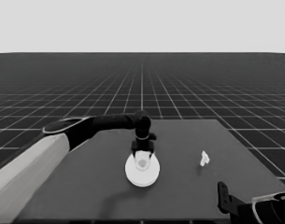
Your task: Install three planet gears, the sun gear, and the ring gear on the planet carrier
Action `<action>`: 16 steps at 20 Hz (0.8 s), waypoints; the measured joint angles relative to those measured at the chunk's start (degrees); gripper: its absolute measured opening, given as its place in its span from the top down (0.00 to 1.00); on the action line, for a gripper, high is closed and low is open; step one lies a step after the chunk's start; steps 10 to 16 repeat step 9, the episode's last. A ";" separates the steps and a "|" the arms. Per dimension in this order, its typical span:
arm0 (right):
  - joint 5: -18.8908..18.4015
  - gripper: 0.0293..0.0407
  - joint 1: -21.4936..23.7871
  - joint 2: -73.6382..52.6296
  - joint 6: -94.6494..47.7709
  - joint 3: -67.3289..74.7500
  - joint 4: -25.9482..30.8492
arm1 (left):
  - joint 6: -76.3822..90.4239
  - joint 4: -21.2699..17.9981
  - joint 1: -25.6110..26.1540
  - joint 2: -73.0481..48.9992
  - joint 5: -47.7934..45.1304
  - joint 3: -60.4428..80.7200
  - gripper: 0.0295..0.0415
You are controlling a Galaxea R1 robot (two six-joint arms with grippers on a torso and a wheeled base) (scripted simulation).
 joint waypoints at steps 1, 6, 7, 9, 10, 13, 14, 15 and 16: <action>0.00 0.19 0.00 0.00 0.00 0.00 0.00 | -0.53 -0.09 -0.10 0.01 0.04 0.02 0.25; -10.15 0.13 25.58 12.77 20.43 -30.56 34.18 | 53.90 5.95 -10.64 -38.16 -32.06 45.33 0.01; -13.94 0.16 26.89 18.42 23.44 -42.47 35.94 | 71.73 7.33 -13.84 -54.16 -39.16 56.69 0.12; -17.60 0.19 27.20 24.96 25.08 -55.93 36.77 | 88.39 8.58 -16.66 -68.32 -45.84 67.63 0.23; -17.60 0.19 27.20 24.96 25.08 -55.93 36.77 | 88.39 8.58 -16.66 -68.32 -45.84 67.63 0.23; -17.60 0.19 27.20 24.96 25.08 -55.93 36.77 | 88.39 8.58 -16.66 -68.32 -45.84 67.63 0.23; -17.60 0.19 27.20 24.96 25.08 -55.93 36.77 | 88.39 8.58 -16.66 -68.32 -45.84 67.63 0.23; -17.60 0.19 27.20 24.96 25.08 -55.93 36.77 | 88.39 8.58 -16.66 -68.32 -45.84 67.63 0.23; -17.60 0.19 27.20 24.96 25.08 -55.93 36.77 | 88.39 8.58 -16.66 -68.32 -45.84 67.63 0.23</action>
